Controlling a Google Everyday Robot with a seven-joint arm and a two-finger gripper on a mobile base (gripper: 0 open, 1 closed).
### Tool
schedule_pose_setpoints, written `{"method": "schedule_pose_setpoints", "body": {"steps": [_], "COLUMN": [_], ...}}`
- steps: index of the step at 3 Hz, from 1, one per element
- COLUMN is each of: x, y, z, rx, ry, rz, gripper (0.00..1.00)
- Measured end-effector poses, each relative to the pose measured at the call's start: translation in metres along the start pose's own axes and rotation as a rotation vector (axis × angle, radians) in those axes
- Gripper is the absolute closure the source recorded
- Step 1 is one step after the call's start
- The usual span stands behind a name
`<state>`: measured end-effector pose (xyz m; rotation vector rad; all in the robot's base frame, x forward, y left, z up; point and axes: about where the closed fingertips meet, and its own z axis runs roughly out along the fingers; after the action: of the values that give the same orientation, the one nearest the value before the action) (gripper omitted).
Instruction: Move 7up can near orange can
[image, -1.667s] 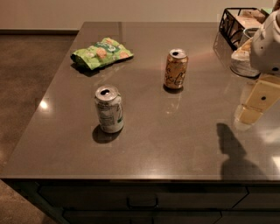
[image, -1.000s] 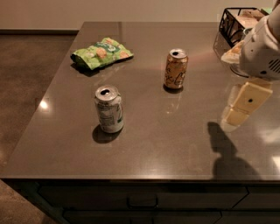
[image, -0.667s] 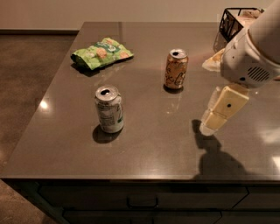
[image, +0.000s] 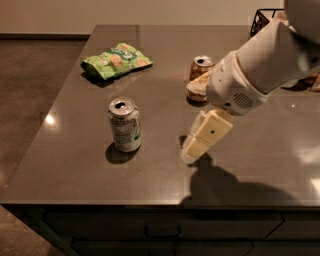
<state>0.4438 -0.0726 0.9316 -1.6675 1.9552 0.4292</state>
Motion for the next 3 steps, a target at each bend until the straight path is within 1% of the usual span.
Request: {"method": "schedule_pose_setpoints", "body": {"steps": [1,2,3], "x": [-0.029,-0.052,-0.066], "y": [0.004,0.004,-0.002], "z": [0.042,0.082,0.108], "rx": [-0.04,-0.046,-0.036], "ry": [-0.074,-0.114,-0.137], "rz": [-0.012,-0.041,-0.043], "gripper": [0.0,0.0,0.0]}}
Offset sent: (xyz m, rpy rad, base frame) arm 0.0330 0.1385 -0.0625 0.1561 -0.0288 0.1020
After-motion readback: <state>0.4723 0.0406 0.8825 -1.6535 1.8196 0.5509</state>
